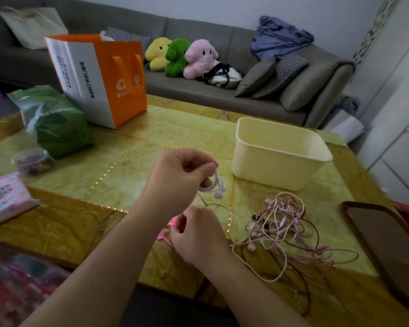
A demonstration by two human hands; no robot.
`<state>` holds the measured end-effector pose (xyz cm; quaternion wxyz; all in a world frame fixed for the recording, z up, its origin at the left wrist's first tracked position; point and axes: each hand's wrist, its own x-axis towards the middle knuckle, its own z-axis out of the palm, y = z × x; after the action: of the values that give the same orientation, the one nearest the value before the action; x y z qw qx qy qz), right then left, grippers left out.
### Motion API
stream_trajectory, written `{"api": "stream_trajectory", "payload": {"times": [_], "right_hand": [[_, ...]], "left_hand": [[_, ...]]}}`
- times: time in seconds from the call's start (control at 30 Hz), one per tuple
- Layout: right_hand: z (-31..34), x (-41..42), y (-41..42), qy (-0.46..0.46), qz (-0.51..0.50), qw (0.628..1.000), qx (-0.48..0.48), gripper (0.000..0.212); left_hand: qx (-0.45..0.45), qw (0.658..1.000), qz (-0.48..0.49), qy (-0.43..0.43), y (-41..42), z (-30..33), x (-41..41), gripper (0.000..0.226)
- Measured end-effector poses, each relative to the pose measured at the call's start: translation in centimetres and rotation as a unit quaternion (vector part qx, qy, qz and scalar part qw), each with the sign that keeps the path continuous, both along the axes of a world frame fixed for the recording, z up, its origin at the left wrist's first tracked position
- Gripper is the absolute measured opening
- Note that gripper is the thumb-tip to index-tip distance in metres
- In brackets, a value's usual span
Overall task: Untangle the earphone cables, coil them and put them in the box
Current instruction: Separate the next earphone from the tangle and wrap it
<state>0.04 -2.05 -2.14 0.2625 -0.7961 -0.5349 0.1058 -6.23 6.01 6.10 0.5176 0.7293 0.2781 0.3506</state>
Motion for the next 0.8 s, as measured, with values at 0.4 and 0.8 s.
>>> {"api": "stream_trajectory", "payload": {"times": [0.4,0.8], "right_hand": [[2.4,0.2,-4.0,0.288,-0.001,0.956,0.052,0.012],[9.9,5.2,-11.9,0.356,-0.062,0.914,0.186,0.008]], "left_hand": [[-0.004,1.000,0.015,-0.005,-0.4,0.2,0.2,0.015],[-0.018,1.000,-0.003,-0.017,-3.8,0.6,1.4,0.016]]}}
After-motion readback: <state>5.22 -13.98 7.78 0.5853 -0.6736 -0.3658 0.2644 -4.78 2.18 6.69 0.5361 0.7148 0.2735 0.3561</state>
